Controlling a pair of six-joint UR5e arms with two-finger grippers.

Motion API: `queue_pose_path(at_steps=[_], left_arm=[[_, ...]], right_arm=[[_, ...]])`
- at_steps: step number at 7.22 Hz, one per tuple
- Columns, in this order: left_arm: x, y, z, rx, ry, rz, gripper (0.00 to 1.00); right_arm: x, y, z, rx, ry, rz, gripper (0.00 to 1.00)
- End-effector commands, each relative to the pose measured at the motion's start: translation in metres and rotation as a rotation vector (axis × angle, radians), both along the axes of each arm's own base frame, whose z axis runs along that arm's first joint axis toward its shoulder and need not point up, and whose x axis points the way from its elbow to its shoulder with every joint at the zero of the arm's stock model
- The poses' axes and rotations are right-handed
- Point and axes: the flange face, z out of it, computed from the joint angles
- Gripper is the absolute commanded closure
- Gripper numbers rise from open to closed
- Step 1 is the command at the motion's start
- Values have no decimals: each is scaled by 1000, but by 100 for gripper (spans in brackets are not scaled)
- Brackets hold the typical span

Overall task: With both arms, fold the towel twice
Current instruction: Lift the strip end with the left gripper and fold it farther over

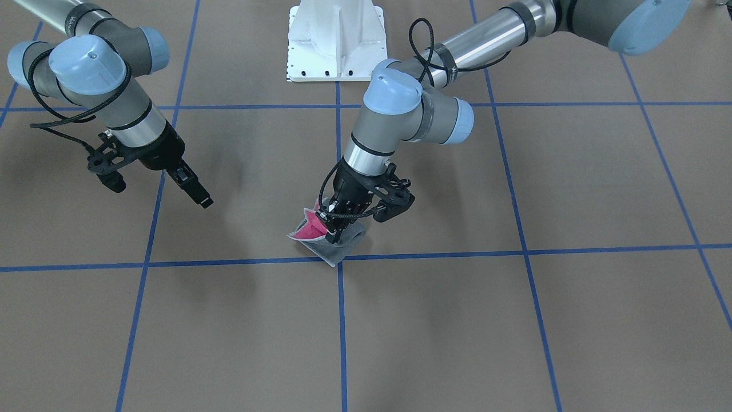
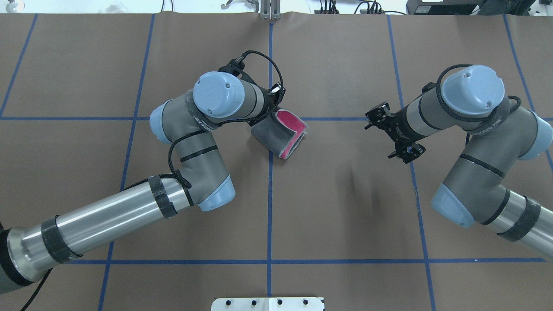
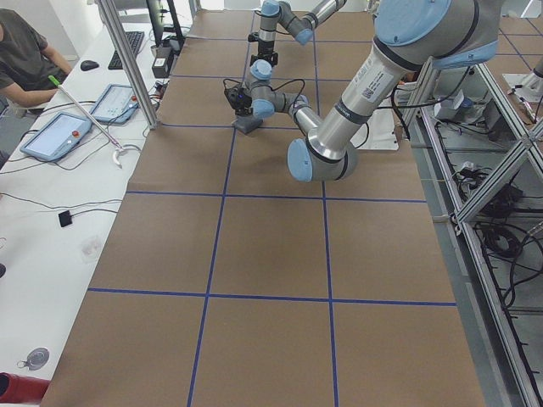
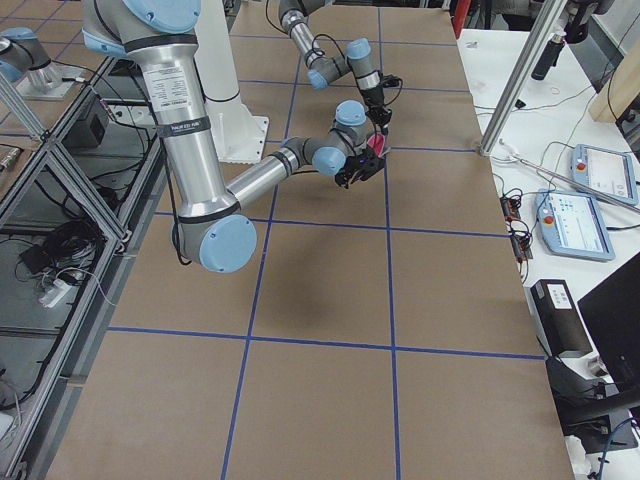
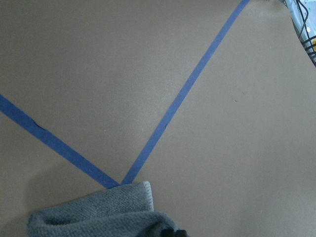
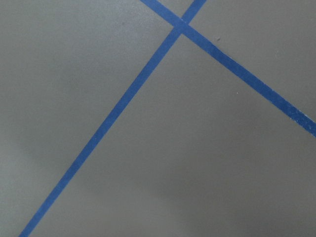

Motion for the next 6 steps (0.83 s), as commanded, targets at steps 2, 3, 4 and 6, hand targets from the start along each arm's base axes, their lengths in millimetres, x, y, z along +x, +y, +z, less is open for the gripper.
queue_pose_path(at_steps=[2,3,4,6], left_arm=[[-8,-19,-21,12,32,-30,0],[-15,-24,-30,20,45,-39,0],[-22,-28,-34,26,52,-45,0],[-59,-35,-30,1,90,43,0]], right_arm=[[-1,0,-2,2,-1,1,0],[-2,-1,-5,5,-5,3,0],[-4,-1,-8,5,-8,6,0],[-22,-14,-23,1,-20,16,0]])
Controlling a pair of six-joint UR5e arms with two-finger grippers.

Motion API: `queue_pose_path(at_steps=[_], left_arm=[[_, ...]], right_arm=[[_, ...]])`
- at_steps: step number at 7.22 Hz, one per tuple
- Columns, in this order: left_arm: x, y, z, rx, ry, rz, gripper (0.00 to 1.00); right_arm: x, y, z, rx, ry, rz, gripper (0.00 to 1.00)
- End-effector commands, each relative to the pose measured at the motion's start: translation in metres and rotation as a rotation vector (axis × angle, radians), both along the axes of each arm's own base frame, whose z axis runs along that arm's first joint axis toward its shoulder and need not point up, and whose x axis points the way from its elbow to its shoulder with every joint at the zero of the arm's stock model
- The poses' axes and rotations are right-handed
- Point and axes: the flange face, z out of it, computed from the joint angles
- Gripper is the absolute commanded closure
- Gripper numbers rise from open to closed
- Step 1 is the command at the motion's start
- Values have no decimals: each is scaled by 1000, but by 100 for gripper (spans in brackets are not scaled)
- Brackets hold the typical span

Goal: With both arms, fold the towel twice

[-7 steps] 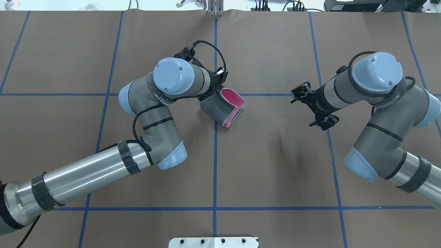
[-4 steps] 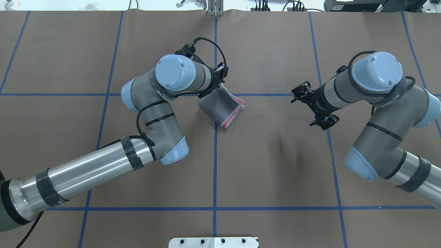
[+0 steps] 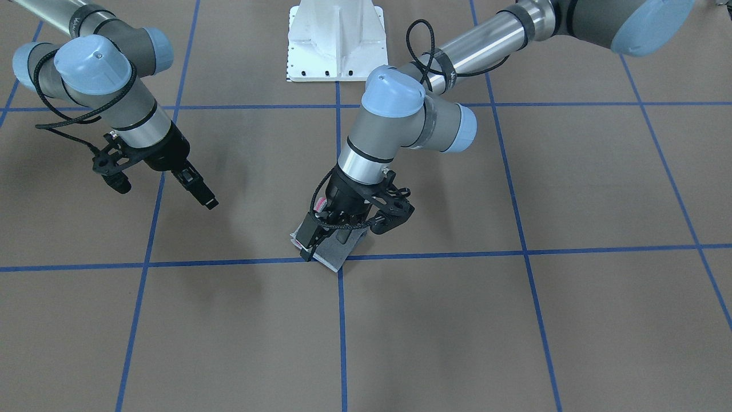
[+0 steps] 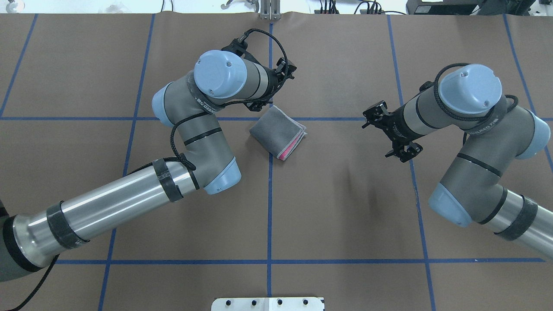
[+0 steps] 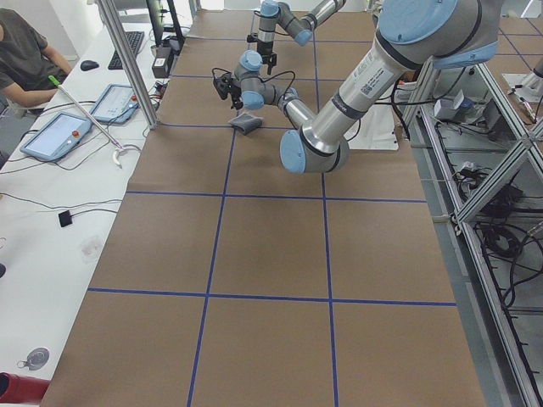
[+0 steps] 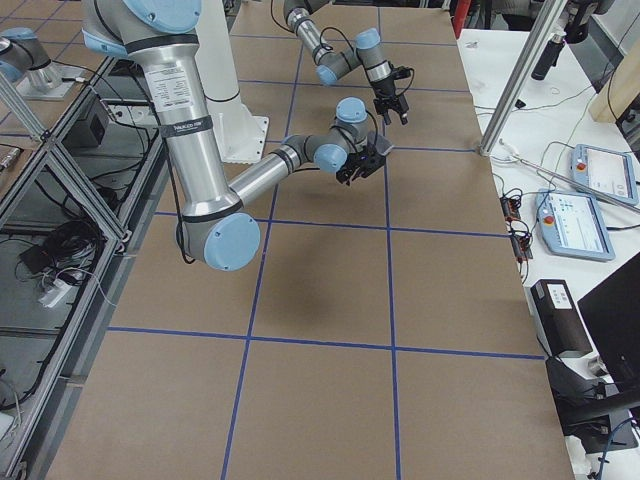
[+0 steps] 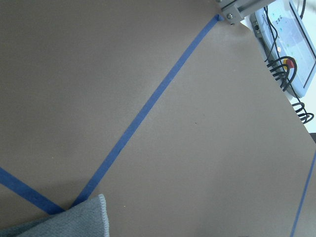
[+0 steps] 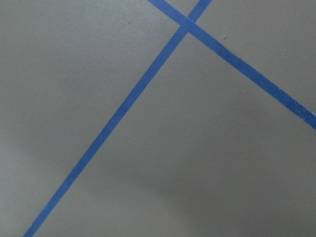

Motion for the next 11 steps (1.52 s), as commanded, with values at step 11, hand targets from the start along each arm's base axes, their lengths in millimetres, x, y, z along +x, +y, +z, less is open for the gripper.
queue_pose_path(at_steps=[11], left_arm=[[29,48,62,28,55,88,0]], right_arm=[[-48,-87,-21,-65,-103,94,0]])
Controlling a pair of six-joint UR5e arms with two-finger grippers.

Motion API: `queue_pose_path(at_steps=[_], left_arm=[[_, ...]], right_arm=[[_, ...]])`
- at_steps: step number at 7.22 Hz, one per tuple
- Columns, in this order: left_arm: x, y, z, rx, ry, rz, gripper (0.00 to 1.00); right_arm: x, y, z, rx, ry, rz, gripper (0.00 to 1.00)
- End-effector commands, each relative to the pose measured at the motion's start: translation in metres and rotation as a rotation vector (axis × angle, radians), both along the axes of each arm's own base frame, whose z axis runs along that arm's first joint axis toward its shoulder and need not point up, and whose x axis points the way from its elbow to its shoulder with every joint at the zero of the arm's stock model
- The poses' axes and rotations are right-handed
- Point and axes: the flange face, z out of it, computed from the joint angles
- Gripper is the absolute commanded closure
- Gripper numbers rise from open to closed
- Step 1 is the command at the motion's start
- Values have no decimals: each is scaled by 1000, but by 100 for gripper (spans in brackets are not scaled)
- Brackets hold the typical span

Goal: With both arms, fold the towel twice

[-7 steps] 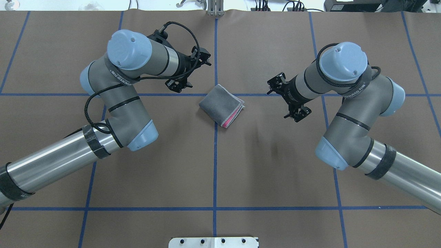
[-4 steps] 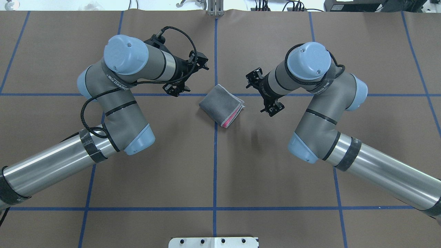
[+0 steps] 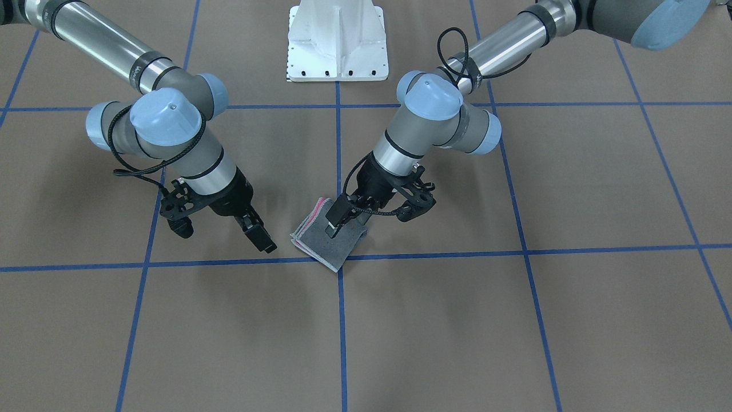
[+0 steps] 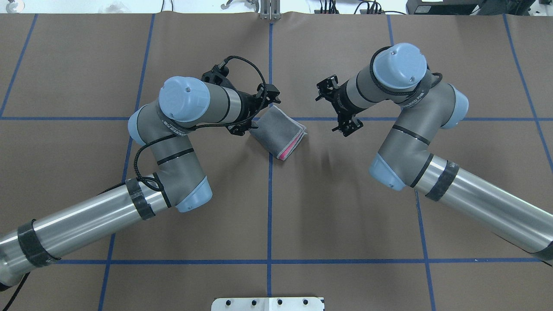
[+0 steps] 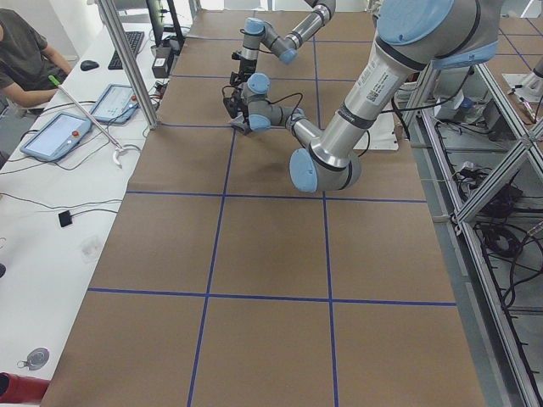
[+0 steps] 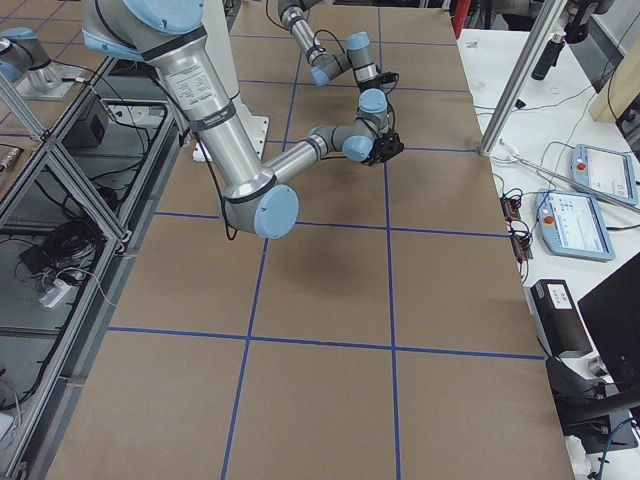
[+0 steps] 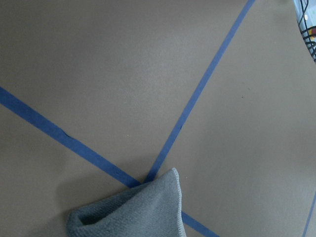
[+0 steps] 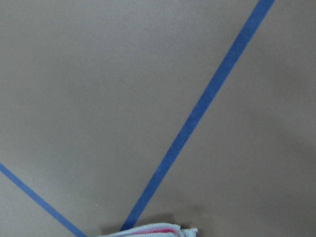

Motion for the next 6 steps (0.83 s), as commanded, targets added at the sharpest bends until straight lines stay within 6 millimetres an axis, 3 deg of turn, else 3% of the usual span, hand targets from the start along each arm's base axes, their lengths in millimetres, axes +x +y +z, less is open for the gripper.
queue_pose_path(at_steps=[1,2,6], left_arm=[[26,7,0,13,-1,-14,0],[33,7,12,9,-14,-10,0],[35,8,24,6,-39,1,0]], right_arm=[[37,-16,26,15,15,-35,0],[41,-17,29,13,16,-38,0],[45,-19,30,13,14,-34,0]])
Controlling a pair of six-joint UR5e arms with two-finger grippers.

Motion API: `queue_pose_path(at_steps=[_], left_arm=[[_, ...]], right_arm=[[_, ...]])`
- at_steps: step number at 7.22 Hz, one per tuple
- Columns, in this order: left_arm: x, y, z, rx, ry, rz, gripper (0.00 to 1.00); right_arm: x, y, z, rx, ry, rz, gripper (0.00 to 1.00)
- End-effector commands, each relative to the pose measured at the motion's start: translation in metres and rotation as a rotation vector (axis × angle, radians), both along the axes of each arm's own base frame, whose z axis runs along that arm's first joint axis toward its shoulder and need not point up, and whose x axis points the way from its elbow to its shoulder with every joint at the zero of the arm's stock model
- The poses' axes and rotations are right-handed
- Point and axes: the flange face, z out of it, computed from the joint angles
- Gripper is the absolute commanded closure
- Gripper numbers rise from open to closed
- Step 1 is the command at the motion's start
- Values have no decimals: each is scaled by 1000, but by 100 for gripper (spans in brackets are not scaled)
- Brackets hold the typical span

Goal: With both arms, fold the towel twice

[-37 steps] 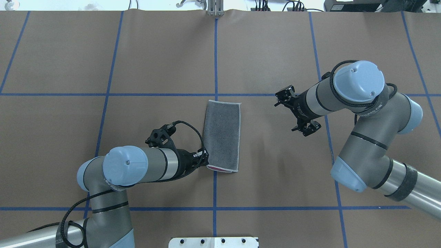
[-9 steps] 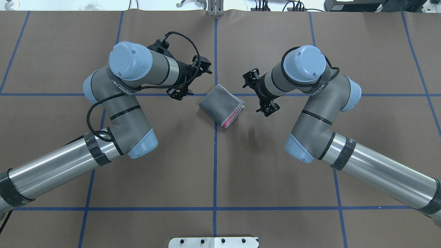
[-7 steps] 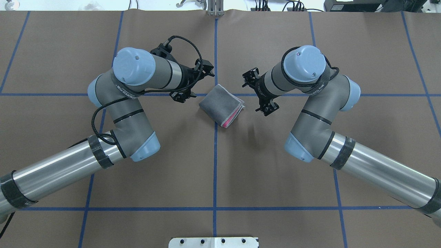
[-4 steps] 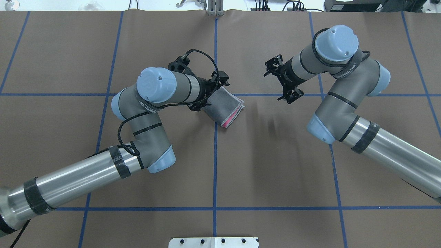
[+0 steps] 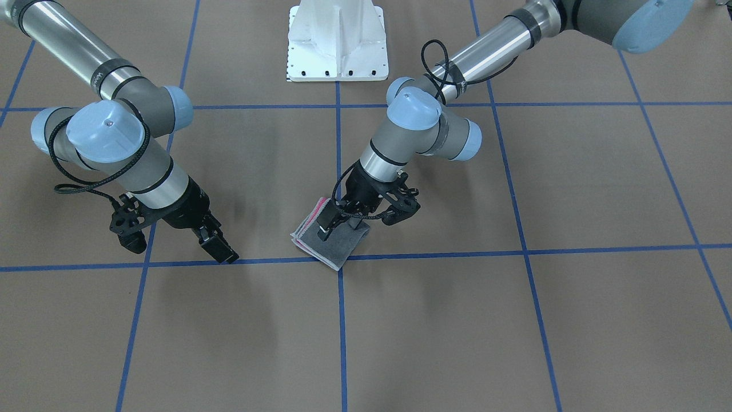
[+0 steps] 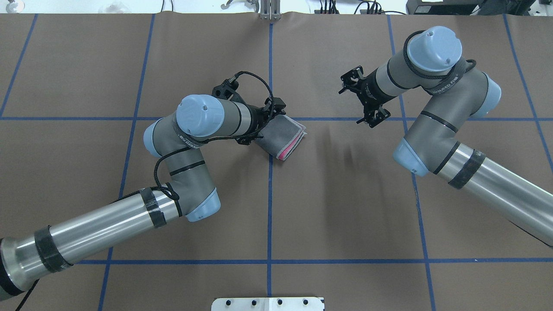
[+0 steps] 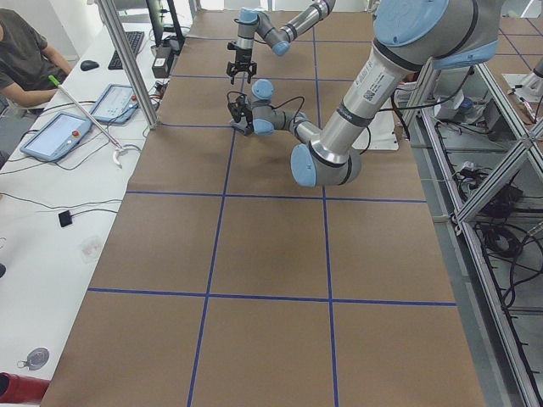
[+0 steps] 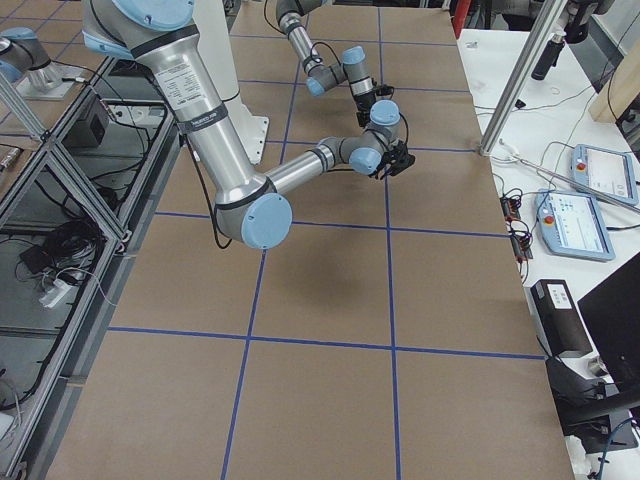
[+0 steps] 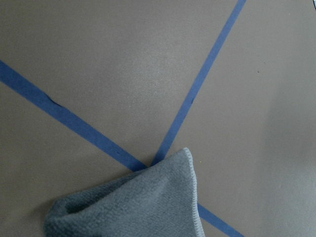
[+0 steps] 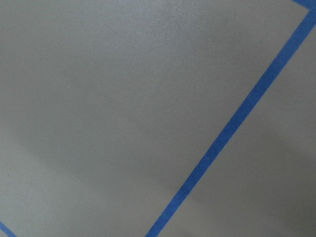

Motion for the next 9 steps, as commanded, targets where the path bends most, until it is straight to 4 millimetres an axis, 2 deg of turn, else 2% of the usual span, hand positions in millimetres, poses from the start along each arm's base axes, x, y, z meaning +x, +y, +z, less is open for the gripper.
queue_pose_path(at_steps=[1,2,3,5,9], left_arm=[[-2,-1,2,-3,-6,4,0],[-4,-1,12,-9,-14,4,0],[-10,4,4,-3,5,20,0],[-22,-4,-5,8,28,6,0],[-20,-16,16,-12,-9,-12,0]], right_arm=[[5,-2,-1,-7,-8,-6,0],[8,-2,-2,-6,-12,-5,0],[11,-4,-3,-7,-16,-5,0],[13,-5,-3,-10,-17,-7,0],[14,-4,2,-14,-13,-6,0]])
